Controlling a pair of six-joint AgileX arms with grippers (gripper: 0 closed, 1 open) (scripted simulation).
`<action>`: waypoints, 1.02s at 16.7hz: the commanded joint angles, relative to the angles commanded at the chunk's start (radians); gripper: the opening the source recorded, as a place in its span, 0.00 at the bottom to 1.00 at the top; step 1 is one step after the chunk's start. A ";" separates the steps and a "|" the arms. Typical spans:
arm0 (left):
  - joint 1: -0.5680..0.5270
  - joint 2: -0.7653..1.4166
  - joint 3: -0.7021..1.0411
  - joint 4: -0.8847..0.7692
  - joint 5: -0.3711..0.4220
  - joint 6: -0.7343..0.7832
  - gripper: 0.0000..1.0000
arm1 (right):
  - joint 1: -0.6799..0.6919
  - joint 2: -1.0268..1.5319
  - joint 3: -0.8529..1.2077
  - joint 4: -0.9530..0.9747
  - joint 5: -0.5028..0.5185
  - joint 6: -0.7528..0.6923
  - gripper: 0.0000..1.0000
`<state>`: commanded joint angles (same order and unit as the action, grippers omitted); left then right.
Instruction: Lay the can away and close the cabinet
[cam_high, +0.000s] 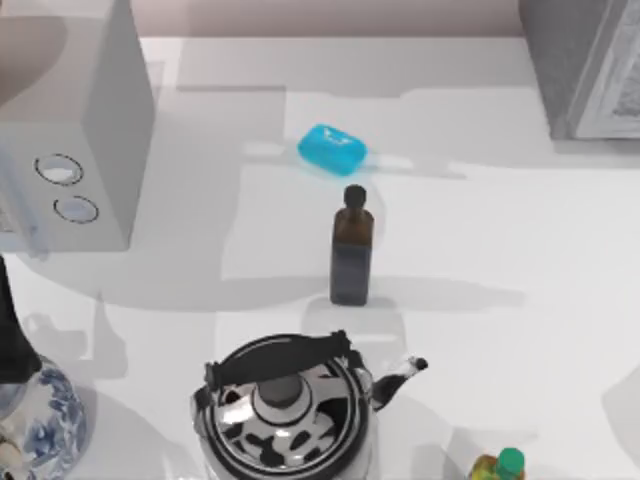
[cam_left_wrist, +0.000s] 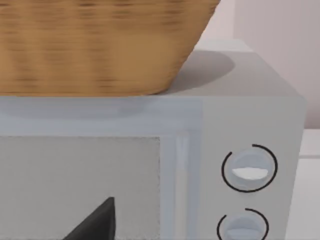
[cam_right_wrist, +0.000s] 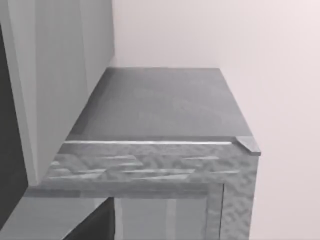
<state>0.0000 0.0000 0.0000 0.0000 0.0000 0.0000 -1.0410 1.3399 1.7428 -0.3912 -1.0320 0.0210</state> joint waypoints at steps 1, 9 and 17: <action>0.000 0.000 0.000 0.000 0.000 0.000 1.00 | 0.000 0.000 0.000 0.000 0.000 0.000 1.00; 0.000 0.000 0.000 0.000 0.000 0.000 1.00 | 0.208 0.038 0.002 -0.034 0.221 0.006 1.00; 0.000 0.000 0.000 0.000 0.000 0.000 1.00 | 0.889 0.043 -0.004 -0.073 0.902 0.013 1.00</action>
<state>0.0000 0.0000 0.0000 0.0000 0.0000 0.0000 -0.1522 1.3828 1.7389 -0.4642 -0.1303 0.0343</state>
